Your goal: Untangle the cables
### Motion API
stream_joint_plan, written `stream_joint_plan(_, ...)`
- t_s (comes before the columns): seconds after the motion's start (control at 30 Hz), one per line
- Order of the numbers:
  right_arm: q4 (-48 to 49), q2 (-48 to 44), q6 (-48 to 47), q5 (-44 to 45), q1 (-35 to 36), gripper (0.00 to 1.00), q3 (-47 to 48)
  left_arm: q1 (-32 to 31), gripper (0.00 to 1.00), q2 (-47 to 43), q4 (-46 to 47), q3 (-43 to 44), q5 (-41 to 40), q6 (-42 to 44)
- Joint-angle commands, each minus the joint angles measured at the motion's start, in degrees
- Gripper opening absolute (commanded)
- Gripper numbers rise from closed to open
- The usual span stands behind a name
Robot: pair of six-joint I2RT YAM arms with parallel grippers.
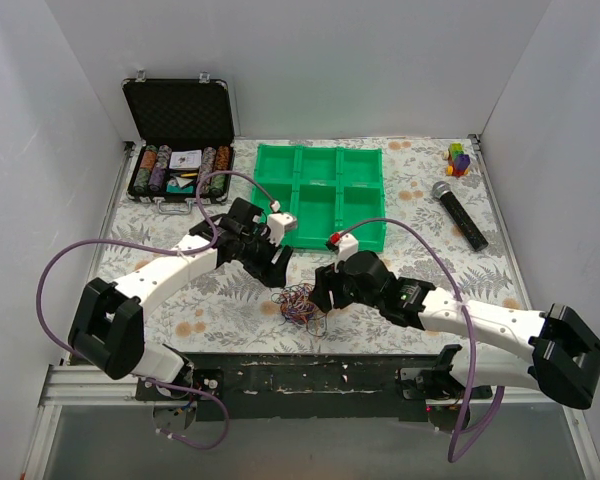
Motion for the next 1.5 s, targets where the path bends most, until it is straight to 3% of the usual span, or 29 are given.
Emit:
stream_joint_plan(0.0,3.39,0.07,0.9,1.48,0.51,0.67,-0.55,-1.39,0.61,-1.47,3.24,-1.94,2.83,2.36)
stream_joint_plan(0.23,4.71,0.69,1.43,1.48,0.6,0.63,-1.95,-2.36,0.48,0.55,3.6,-1.6,8.28,5.62)
stream_joint_plan(0.53,6.38,1.22,1.34,0.95,0.95,0.62,-3.1,-2.45,0.62,-6.03,-3.25,-0.54,8.02,7.99)
stream_joint_plan(0.67,7.26,1.22,1.34,0.69,1.13,0.62,-3.62,-2.45,0.62,-6.57,-4.4,-1.94,6.97,8.25)
stream_joint_plan(1.0,7.44,1.92,1.43,1.57,1.75,0.61,-3.01,-2.45,0.54,-5.25,-4.58,-4.93,8.02,10.36)
stream_joint_plan(1.13,7.52,2.36,1.6,1.92,1.92,0.61,-2.83,-2.45,0.37,-5.6,-4.4,-4.94,8.37,10.72)
stream_joint_plan(1.47,7.35,4.29,1.25,2.27,2.01,0.6,-1.34,-2.45,0.4,-2.97,-2.12,-4.76,8.55,9.75)
